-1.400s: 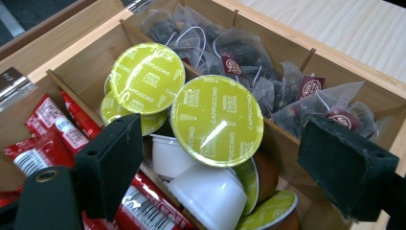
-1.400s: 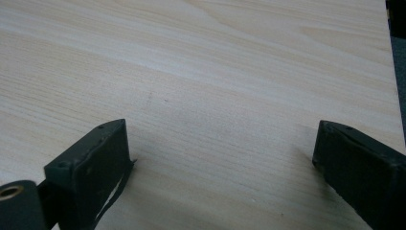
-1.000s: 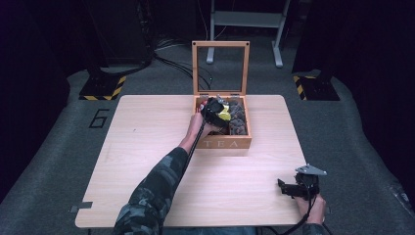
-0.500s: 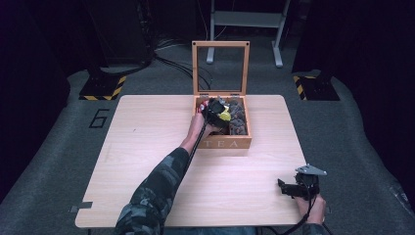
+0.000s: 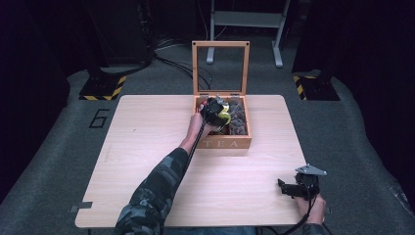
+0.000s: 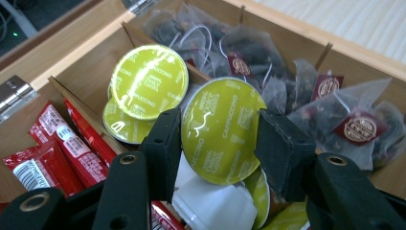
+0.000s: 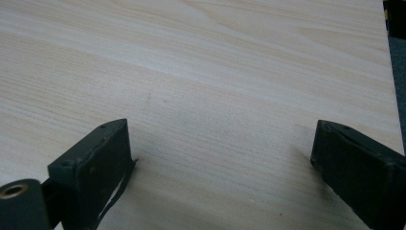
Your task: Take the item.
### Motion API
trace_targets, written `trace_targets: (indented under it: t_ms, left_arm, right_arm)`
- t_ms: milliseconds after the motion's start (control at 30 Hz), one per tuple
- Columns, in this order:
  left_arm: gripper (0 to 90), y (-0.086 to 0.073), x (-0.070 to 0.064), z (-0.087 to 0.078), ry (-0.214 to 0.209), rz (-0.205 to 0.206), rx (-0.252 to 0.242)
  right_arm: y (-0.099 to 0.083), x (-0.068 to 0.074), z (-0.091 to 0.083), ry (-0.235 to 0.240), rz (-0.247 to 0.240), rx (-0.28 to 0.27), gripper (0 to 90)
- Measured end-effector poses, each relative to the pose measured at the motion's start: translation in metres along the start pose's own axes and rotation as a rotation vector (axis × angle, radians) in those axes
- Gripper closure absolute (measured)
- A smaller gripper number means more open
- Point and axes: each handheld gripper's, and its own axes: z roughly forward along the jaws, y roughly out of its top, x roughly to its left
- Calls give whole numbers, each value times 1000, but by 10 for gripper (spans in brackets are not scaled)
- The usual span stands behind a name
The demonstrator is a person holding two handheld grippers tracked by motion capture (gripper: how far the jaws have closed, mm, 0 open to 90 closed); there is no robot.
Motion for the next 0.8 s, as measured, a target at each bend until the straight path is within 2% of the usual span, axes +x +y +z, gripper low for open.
trace_targets:
  t_ms: [133, 200, 333, 400, 600, 700, 800]
  left_arm:
    - [439, -3, 1, 3, -18, -17, 6]
    - [396, -3, -2, 5, -3, 0, 9]
    - [374, -3, -8, 3, 15, 29, -27]
    - [349, -3, -12, 4, 26, 42, -16]
    - [367, -3, -10, 7, 54, 76, 7]
    - [374, -4, -9, 9, 52, 75, 28]
    - [389, -4, -9, 12, 52, 71, 27]
  right_arm:
    - [0, 0, 0, 0, -3, -1, 61]
    - [0, 0, 0, 0, -2, -2, 61]
    - [0, 0, 0, 0, -2, -2, 61]
    - [0, 0, 0, 0, -2, -3, 61]
    - [0, 0, 0, 1, -2, -3, 62]
    - [0, 0, 0, 0, -2, 0, 62]
    - [0, 0, 0, 1, -2, -2, 62]
